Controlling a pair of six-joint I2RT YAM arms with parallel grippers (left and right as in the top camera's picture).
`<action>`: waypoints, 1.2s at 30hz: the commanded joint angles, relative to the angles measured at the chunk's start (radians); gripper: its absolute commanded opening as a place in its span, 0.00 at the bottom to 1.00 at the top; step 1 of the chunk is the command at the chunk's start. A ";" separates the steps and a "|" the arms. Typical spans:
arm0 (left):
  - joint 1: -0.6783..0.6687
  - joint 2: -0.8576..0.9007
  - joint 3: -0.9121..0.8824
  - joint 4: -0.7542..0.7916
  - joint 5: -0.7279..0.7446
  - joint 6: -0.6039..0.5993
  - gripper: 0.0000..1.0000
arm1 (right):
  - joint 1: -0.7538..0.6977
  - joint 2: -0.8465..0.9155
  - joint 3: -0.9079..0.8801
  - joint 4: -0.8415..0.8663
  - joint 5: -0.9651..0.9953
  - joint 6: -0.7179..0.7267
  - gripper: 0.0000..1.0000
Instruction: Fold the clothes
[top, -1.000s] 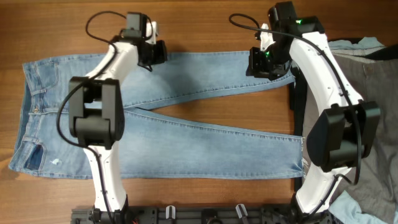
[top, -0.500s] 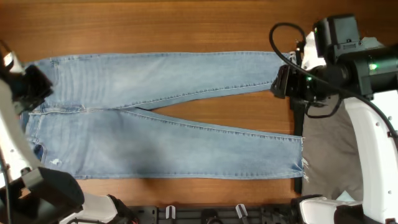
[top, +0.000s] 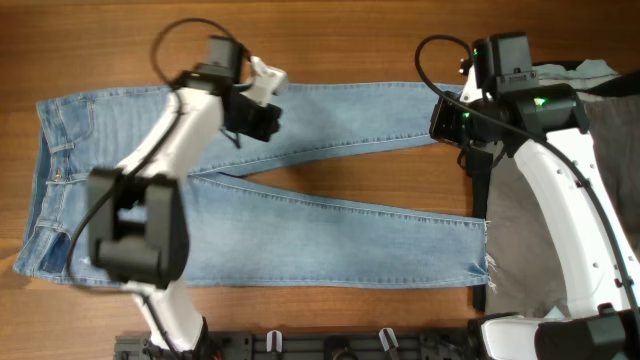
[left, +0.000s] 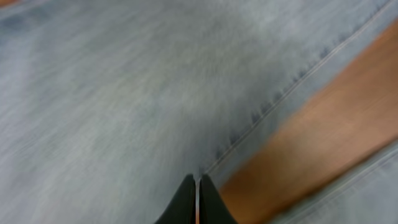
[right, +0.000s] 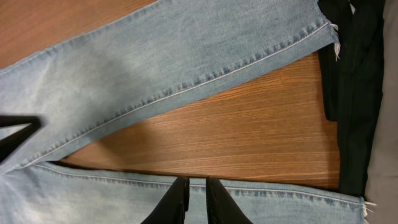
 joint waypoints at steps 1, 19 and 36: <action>-0.035 0.128 -0.003 0.078 -0.036 0.035 0.04 | -0.003 -0.016 0.008 -0.004 -0.007 0.010 0.15; 0.126 0.431 0.216 0.320 -0.193 -0.326 0.11 | -0.003 0.003 0.008 0.014 0.087 0.019 0.43; 0.562 -0.061 0.194 -0.497 -0.366 -0.469 0.31 | -0.165 0.639 0.008 0.611 0.050 -0.188 0.68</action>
